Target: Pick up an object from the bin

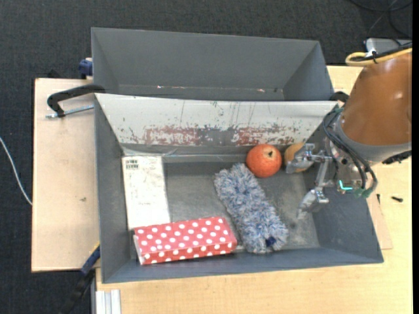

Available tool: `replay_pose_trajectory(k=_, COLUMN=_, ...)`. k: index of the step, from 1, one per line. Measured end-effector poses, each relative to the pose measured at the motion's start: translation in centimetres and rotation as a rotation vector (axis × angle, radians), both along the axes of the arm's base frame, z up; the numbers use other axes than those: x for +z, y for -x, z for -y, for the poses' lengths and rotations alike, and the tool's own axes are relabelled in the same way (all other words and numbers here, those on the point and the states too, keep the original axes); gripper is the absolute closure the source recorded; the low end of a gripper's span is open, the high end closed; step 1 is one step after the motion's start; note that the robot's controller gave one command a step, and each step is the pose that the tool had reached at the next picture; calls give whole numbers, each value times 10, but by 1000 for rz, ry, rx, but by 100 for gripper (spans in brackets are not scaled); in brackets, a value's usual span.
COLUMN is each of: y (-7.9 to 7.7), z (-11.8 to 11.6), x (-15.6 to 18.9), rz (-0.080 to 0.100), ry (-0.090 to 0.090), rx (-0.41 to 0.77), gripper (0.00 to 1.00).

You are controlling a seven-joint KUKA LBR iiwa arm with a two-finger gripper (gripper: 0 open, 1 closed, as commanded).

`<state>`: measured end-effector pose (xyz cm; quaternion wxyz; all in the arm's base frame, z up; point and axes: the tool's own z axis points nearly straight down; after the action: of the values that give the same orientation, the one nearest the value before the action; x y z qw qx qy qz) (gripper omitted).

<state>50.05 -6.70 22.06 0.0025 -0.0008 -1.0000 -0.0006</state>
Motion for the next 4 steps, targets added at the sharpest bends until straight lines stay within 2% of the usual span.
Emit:
replay_pose_trajectory(k=1, y=-2, z=0, x=4, rz=8, ry=1, rx=1, gripper=0)
replay_pose_trajectory(k=2, y=-2, z=-24, x=-44, rz=10, ry=0, rx=-107, gripper=0)
replay_pose_trajectory(k=3, y=5, z=-61, x=-60, rz=4, ry=-1, rx=-138, gripper=0)
replay_pose_trajectory(k=4, y=4, z=-58, x=-102, rz=5, ry=1, rx=-103, gripper=0)
